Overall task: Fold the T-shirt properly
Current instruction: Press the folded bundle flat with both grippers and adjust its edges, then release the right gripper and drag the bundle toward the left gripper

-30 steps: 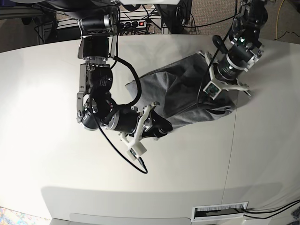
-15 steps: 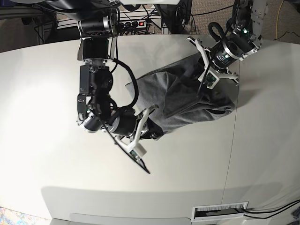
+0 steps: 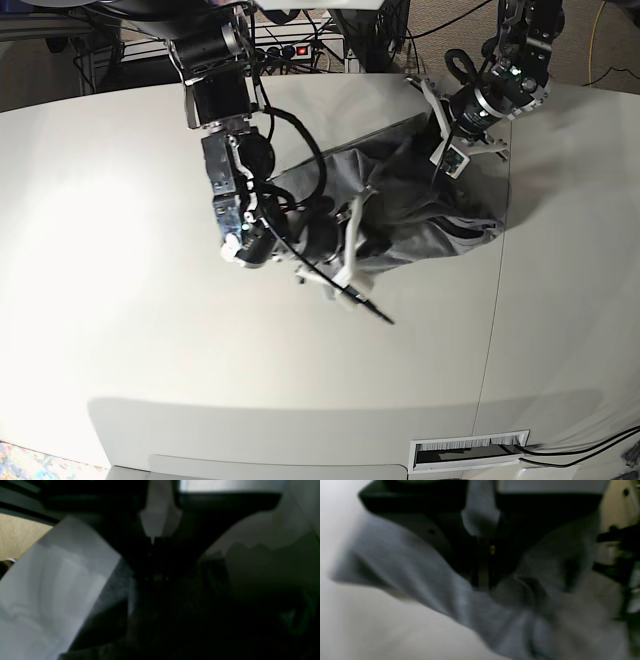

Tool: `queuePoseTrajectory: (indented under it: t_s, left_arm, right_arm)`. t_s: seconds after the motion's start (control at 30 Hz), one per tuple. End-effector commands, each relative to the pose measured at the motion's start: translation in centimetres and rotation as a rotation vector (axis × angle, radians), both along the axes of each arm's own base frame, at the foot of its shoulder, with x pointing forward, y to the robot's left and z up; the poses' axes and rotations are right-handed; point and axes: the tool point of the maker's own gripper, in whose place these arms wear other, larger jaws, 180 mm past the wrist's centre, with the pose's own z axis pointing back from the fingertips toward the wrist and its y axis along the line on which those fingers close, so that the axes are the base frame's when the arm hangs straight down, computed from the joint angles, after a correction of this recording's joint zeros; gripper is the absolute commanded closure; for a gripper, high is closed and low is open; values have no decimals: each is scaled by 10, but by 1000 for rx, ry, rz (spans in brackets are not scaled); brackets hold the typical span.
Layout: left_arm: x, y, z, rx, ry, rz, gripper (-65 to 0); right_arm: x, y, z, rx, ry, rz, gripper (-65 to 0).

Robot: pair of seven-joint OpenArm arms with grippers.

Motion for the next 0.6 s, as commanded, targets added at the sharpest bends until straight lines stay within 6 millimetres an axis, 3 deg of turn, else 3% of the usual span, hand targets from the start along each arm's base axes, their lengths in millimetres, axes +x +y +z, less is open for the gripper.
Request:
queuePoseTrajectory:
  t_s: [0.0, 0.17, 0.33, 0.43, 0.57]
  left_arm:
    - [3, 2, 4, 17, -23, -8, 0]
    - [7, 15, -1, 121, -56, -15, 0]
    - [12, 31, -4, 231, -83, 5, 0]
    - [11, 39, -6, 293, -78, -3, 0]
    - [15, 54, 5, 424, -98, 9, 0]
  right_arm:
    - [2, 16, 22, 73, -34, 30, 0]
    - [-34, 47, 29, 156, 48, 165, 0]
    - [-55, 48, 27, 152, 142, 245, 0]
    - [-54, 48, 29, 164, 144, 239, 0]
    - [-29, 37, 44, 254, 110, 135, 0]
